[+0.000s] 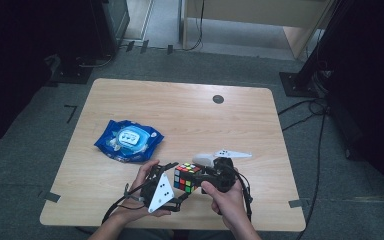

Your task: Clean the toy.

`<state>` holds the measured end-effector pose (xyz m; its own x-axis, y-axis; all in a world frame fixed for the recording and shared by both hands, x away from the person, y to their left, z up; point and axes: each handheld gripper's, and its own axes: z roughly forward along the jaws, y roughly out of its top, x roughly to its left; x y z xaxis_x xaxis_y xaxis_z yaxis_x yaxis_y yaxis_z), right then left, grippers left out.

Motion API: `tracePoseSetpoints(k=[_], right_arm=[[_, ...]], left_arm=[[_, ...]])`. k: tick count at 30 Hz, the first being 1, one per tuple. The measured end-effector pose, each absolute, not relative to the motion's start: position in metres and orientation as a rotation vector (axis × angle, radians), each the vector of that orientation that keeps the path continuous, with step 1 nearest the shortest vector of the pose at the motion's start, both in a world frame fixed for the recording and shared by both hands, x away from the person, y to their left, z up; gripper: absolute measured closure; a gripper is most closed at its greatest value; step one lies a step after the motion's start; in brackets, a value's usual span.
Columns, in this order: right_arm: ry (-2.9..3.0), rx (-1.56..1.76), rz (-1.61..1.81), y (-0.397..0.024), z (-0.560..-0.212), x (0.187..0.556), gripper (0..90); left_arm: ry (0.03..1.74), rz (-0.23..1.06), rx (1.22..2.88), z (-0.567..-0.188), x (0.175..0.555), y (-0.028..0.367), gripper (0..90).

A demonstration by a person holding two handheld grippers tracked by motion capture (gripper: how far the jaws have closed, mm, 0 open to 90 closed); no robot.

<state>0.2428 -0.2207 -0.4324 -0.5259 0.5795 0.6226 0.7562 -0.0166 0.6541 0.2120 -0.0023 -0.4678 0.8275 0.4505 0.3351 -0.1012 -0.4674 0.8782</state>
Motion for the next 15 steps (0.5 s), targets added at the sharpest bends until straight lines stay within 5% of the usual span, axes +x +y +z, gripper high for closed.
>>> tracePoseSetpoints(k=[8, 15], right_arm=[[-2.104, -1.383, -1.521, -0.2145, -0.4346, 0.2427, 34.7], [-2.111, -1.384, -1.477, -0.2125, -0.4387, 0.2438, 34.4]], left_arm=[[0.200, 0.653, 1.965, -0.4686, 0.2070, -0.0056, 15.7], [0.194, 0.647, 1.942, -0.4664, 0.2048, -0.0050, 34.0]])
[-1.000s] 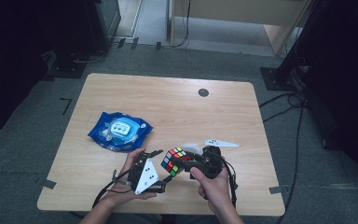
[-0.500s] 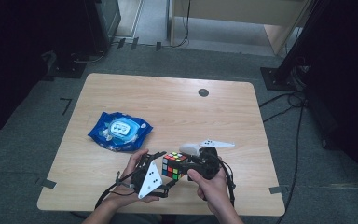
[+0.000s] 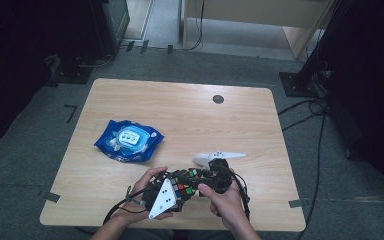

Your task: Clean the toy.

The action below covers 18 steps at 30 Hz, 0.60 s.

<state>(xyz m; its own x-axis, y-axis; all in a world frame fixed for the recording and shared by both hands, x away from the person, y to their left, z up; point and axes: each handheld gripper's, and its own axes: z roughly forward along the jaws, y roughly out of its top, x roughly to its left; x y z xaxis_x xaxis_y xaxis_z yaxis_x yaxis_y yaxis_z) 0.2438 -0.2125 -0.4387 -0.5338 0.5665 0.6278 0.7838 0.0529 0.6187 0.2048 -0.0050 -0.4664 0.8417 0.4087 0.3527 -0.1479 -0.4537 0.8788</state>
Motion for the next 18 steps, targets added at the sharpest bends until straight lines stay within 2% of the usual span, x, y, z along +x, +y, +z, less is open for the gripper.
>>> tracePoseSetpoints(k=[9, 15, 18], right_arm=[[-2.092, -1.326, -1.500, -0.218, -0.436, 0.246, 32.7], [-2.134, -1.386, -1.661, -0.250, -0.421, 0.249, 34.4], [-2.260, -1.502, -1.664, -0.261, -0.426, 0.252, 36.3]], left_arm=[[0.288, 0.634, 1.911, -0.462, 0.216, 0.008, 34.1], [0.370, 0.638, 1.891, -0.459, 0.226, 0.022, 34.1], [0.397, 0.643, 1.886, -0.459, 0.229, 0.026, 34.1]])
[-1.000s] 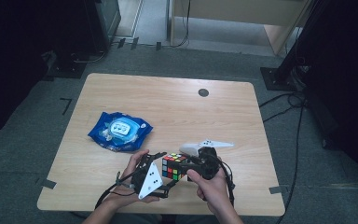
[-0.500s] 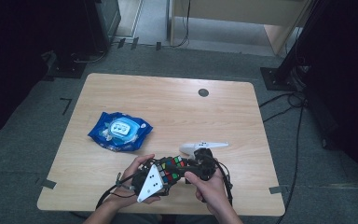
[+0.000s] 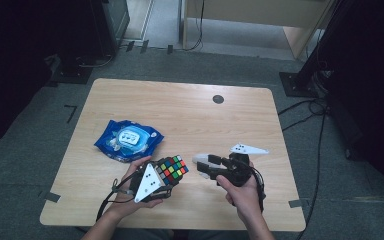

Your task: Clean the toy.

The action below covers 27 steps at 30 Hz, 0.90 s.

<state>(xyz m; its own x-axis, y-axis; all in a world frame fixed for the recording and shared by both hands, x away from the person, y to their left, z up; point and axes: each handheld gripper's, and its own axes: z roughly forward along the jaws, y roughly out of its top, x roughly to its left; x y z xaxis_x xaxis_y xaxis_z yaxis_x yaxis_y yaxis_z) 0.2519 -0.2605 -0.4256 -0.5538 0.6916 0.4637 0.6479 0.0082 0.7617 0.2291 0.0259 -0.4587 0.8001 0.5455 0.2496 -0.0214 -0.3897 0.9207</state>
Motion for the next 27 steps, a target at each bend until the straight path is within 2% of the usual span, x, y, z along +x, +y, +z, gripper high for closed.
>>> tracePoseSetpoints(k=[9, 14, 18, 23, 27], right_arm=[[2.158, 1.444, 1.288, -0.262, -0.475, 0.267, 47.1], [2.145, 1.490, 1.183, -0.264, -0.485, 0.269, 66.4], [2.135, 1.485, 1.101, -0.266, -0.487, 0.268, 87.7], [2.079, 1.442, 1.161, -0.268, -0.476, 0.261, 90.0], [2.031, 1.265, 1.266, -0.265, -0.452, 0.249, 89.8]], left_arm=[[0.405, 0.639, 1.892, -0.460, 0.229, 0.026, 34.1], [0.413, 0.628, 1.890, -0.462, 0.230, 0.026, 34.1], [0.426, 0.608, 1.882, -0.462, 0.231, 0.028, 34.1], [0.434, 0.606, 1.887, -0.463, 0.232, 0.028, 34.1], [0.441, 0.596, 1.894, -0.466, 0.233, 0.027, 34.1]])
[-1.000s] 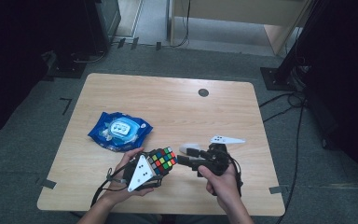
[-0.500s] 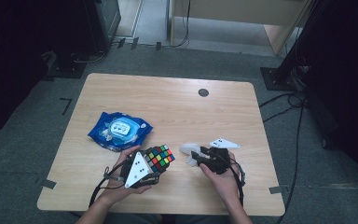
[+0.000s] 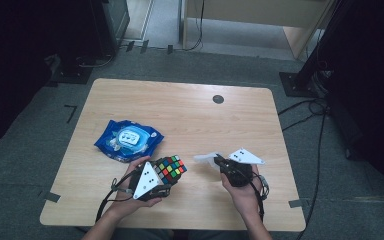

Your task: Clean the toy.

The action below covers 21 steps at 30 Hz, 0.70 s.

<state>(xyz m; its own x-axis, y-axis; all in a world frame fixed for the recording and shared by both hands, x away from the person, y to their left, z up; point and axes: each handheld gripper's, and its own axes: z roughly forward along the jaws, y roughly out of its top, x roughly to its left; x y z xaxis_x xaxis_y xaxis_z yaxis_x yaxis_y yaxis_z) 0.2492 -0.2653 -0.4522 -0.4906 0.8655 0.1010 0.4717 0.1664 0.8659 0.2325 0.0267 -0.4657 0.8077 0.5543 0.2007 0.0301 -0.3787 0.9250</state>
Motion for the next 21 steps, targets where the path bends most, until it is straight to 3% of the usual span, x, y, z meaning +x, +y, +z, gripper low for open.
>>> tracePoseSetpoints(k=[13, 21], right_arm=[[2.141, 0.837, 1.747, -0.222, -0.411, 0.213, 89.5], [2.172, 0.828, 1.838, -0.211, -0.417, 0.214, 88.5]], left_arm=[[0.409, 0.558, 1.907, -0.468, 0.227, 0.014, 34.1], [0.405, 0.544, 1.893, -0.466, 0.224, 0.013, 34.1]])
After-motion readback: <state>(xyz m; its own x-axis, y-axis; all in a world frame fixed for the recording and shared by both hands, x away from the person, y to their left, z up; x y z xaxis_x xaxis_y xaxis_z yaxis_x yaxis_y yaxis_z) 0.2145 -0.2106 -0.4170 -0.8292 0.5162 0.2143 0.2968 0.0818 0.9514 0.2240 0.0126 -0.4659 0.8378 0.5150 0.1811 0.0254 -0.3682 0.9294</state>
